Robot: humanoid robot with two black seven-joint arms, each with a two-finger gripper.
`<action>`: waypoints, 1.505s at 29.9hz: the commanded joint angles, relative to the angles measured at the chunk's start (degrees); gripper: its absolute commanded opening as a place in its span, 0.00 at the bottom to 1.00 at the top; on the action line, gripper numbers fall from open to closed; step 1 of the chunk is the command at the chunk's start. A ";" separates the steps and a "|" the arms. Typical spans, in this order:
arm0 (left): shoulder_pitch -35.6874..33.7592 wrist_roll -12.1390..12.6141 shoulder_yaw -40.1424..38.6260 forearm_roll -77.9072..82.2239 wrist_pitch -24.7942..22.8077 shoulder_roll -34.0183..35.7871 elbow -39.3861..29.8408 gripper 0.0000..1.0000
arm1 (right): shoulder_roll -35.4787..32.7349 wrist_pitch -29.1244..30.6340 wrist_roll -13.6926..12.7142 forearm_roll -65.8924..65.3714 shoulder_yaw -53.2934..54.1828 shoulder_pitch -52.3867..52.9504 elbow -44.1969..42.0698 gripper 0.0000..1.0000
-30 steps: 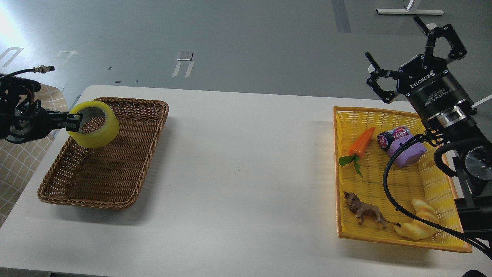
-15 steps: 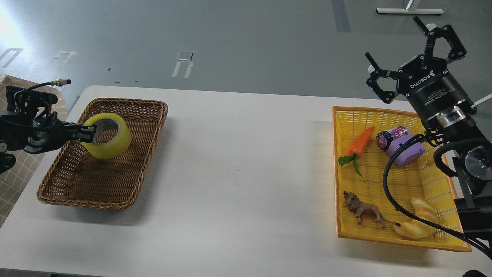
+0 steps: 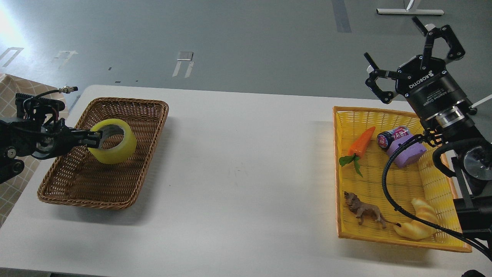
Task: Place and transfer tape with both arms
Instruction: 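Lower the tape roll into the wicker basket and open the left gripper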
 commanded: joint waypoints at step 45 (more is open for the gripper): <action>2.07 0.03 -0.06 -0.12 0.26 -2.68 3.33 0.64 | 0.80 0.00 0.00 0.00 0.01 0.44 -0.29 1.00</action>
